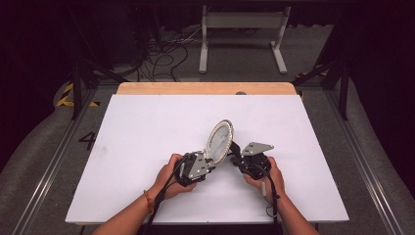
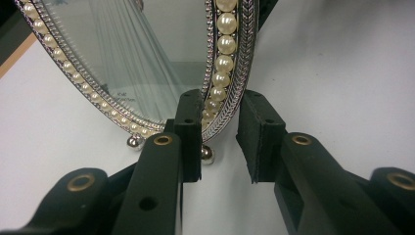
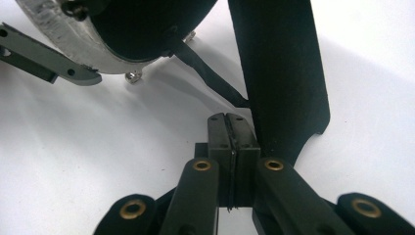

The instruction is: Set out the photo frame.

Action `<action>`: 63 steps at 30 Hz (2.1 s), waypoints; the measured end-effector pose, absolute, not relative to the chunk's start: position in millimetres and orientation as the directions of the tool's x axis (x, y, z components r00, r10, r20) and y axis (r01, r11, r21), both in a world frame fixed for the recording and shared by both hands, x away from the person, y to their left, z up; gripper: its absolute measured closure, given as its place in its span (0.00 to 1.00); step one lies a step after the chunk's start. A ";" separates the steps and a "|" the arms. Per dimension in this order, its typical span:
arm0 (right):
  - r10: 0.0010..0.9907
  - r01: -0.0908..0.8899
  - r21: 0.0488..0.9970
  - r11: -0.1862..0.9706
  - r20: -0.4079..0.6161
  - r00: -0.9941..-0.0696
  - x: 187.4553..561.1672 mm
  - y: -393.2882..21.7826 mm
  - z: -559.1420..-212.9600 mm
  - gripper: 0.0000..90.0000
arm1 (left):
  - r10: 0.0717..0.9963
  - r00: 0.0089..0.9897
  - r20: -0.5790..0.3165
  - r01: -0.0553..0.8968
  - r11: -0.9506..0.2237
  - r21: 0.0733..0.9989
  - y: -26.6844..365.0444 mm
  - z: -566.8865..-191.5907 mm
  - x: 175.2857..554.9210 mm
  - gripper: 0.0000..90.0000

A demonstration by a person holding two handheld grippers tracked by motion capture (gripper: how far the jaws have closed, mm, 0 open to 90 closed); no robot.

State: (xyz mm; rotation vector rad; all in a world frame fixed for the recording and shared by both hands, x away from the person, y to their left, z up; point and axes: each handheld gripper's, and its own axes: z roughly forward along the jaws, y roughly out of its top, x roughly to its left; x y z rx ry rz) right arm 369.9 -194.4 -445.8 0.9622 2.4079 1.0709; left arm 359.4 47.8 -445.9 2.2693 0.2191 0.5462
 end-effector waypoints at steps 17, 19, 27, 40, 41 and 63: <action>0.678 0.455 0.720 0.524 -0.030 -0.734 368.7 -207.7 -432.3 1.00 | 0.327 0.892 0.314 -0.011 -0.677 0.736 48.0 -448.8 360.8 0.79; 0.680 0.467 0.716 0.519 -0.014 -0.733 370.7 -209.8 -434.7 1.00 | 0.320 0.894 0.313 -0.016 -0.676 0.737 48.5 -448.4 360.7 0.80; 0.709 0.480 0.717 0.505 -0.027 -0.705 372.8 -209.7 -437.4 1.00 | 0.266 0.923 0.279 -0.035 -0.662 0.749 47.8 -446.1 357.1 1.00; 0.744 0.466 0.753 0.464 -0.046 -0.667 376.8 -212.1 -444.3 0.99 | 0.289 0.924 0.251 -0.014 -0.631 0.775 54.4 -441.1 360.5 0.90; 0.746 0.466 0.755 0.461 -0.044 -0.665 377.2 -212.5 -444.7 0.99 | 0.290 0.925 0.245 -0.005 -0.635 0.773 56.3 -440.6 360.9 0.90; 0.690 0.360 0.852 0.381 -0.003 -0.723 335.6 -190.7 -439.7 0.68 | 0.483 0.865 0.136 0.178 -0.548 0.817 131.5 -441.2 364.4 0.50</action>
